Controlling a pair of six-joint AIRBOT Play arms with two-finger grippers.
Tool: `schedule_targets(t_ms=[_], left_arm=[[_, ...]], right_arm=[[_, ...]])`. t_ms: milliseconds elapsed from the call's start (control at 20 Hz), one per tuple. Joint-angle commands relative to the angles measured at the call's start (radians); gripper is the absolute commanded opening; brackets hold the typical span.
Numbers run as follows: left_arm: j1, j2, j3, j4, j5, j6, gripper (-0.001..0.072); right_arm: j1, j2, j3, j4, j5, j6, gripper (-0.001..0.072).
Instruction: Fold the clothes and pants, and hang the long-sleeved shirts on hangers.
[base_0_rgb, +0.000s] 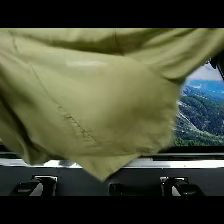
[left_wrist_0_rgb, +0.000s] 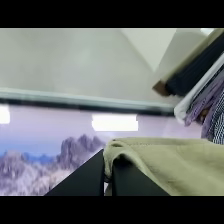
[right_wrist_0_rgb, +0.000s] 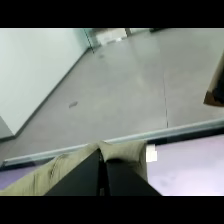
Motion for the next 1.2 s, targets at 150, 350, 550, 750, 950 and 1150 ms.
schedule_targets(t_ms=[150,350,550,750,950,1150], left_arm=[[-0.071,-0.344,-0.182,0.000,0.343,0.074,0.0021],[-0.116,-0.658,-0.190,-0.002,0.573,0.070,0.0022],[-0.154,-0.834,-0.190,-0.002,0.597,0.070,0.0022],[-0.164,-0.840,-0.187,-0.002,0.573,0.070,0.0160],[-0.063,-0.690,-0.187,-0.001,0.331,0.055,0.0603],[0.111,-0.523,-0.221,0.003,-0.077,0.045,0.0602]], right_arm=[[0.001,-0.508,0.001,0.048,-0.121,0.037,0.0024],[0.002,-0.827,0.001,0.277,-0.315,0.050,0.0041],[0.002,-0.991,0.001,0.413,-0.334,0.049,0.0077],[-0.004,-1.006,0.002,0.407,-0.245,0.016,0.0231],[-0.123,-0.919,0.002,0.408,0.105,-0.160,0.0498],[-0.265,-0.879,-0.005,0.393,0.595,-0.472,0.0493]])
